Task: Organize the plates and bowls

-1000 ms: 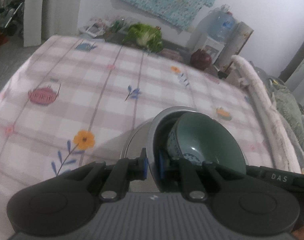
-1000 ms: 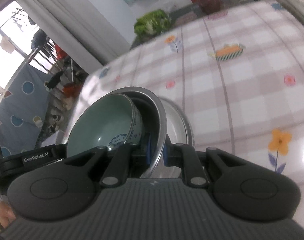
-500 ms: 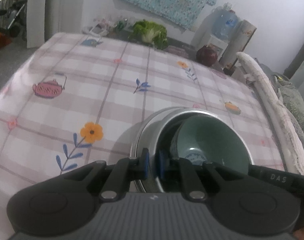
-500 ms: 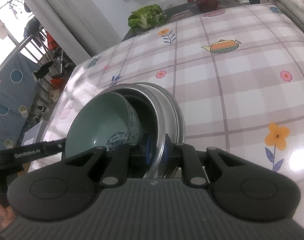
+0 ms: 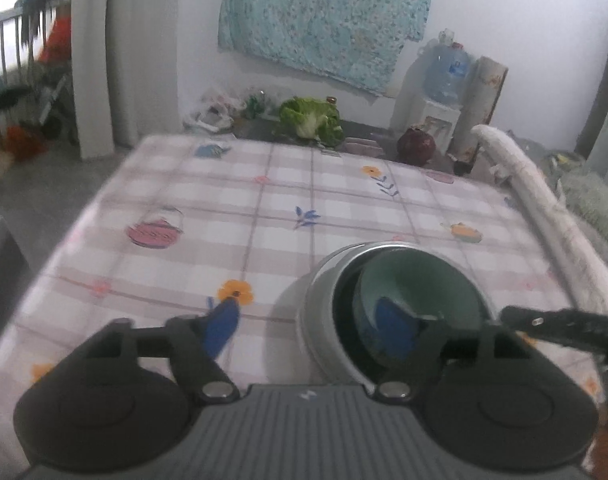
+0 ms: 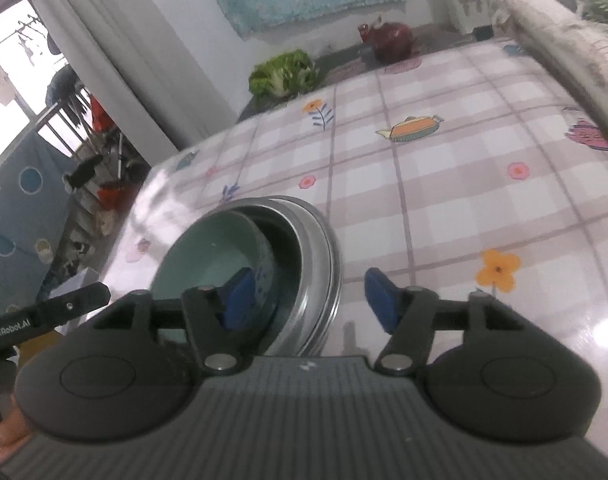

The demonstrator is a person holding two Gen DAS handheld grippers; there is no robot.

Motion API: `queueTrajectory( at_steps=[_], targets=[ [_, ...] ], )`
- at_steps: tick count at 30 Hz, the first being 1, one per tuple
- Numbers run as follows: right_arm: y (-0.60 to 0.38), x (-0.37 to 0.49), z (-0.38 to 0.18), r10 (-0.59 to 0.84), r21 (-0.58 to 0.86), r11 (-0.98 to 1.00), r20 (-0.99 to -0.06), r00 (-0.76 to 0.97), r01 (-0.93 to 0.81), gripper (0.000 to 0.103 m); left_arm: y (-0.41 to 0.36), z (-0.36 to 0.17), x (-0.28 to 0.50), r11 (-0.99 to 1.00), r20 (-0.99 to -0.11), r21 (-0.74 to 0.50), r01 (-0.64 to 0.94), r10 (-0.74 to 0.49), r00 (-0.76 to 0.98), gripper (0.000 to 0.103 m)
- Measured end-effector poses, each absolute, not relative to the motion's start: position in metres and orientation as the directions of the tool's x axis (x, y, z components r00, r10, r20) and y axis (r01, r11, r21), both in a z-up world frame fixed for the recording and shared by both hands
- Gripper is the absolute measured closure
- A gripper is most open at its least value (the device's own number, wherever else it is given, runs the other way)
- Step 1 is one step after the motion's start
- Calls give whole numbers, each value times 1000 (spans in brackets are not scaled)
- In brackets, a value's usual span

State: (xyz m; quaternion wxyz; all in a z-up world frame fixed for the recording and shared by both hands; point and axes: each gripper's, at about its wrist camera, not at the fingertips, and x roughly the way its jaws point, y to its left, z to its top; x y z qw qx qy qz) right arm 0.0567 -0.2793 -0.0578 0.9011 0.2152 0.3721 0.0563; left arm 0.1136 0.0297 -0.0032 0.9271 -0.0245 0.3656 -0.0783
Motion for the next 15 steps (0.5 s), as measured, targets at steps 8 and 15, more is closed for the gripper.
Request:
queueTrajectory(
  at_steps=[8,15],
  targets=[
    [-258,-11,-28,156,257,966,-625,765,12,1,13,10,69,981,-655,-16,191,-155,740,0],
    [-241,-48,-25,123,204,979,-666,736,22,1,-3,1,47,973,-691,39,229,-139,709,0]
  ],
)
